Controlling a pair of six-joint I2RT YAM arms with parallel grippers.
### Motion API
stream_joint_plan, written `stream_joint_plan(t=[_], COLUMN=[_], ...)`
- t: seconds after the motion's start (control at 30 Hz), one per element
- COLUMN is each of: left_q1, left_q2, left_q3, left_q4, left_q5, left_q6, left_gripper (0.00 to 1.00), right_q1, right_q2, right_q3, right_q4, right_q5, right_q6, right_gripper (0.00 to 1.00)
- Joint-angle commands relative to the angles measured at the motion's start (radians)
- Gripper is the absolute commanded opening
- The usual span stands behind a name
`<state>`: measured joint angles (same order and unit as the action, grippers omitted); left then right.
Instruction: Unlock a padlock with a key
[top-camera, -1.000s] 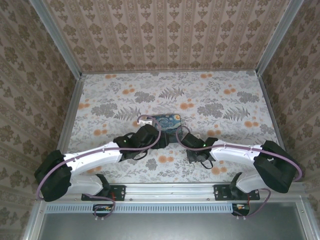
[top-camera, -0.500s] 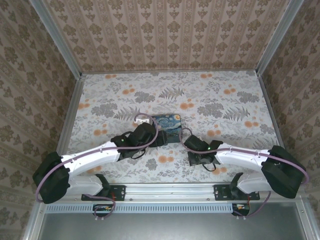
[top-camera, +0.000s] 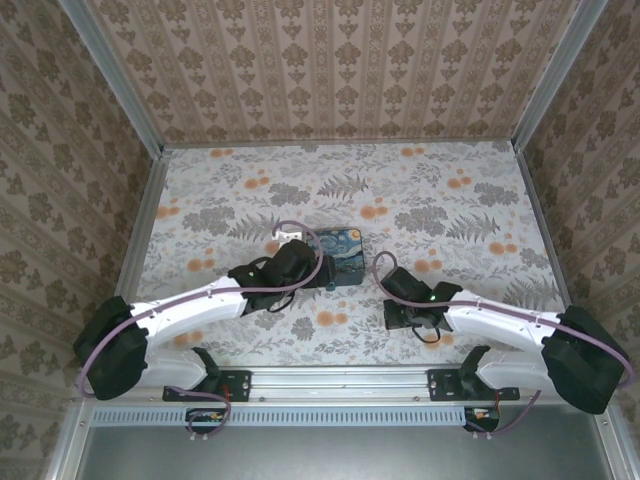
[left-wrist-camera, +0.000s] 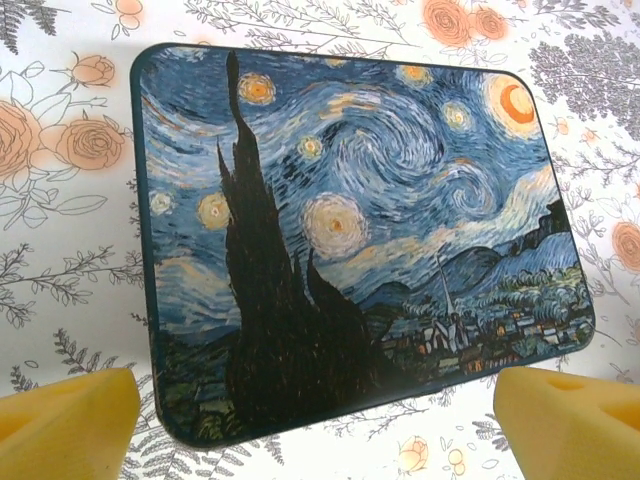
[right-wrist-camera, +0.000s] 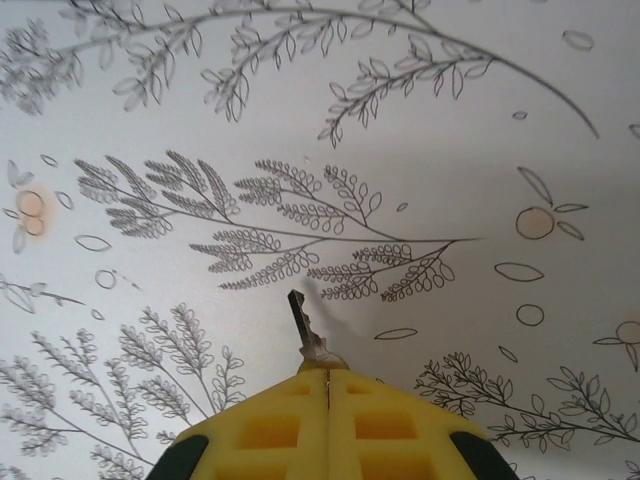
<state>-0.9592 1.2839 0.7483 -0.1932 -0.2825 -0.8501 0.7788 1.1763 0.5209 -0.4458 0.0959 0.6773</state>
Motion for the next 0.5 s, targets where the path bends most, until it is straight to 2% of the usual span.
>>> stream_joint_plan(t=[0.0, 0.2, 0.47], left_q1=[0.011, 0.016, 0.025], left_q2=[0.012, 0.008, 0.053], left_q3=[0.044, 0.044, 0.044], left_q4=[-0.031, -0.026, 0.101], left_q5=[-0.034, 0.012, 0.21], left_q6=[0.008, -0.014, -0.044], left_gripper=[1.0, 1.0, 1.0], right_q1=[-0.027, -0.068, -0.113], right_q2=[-0.044, -0.086, -0.139], right_q3=[0.009, 0.011, 0.042], right_q4=[-0.031, -0.033, 0.01], right_q5=[-0.025, -0.055, -0.204], right_q6=[-0.008, -0.013, -0.048], right_gripper=[0.0, 0.0, 0.0])
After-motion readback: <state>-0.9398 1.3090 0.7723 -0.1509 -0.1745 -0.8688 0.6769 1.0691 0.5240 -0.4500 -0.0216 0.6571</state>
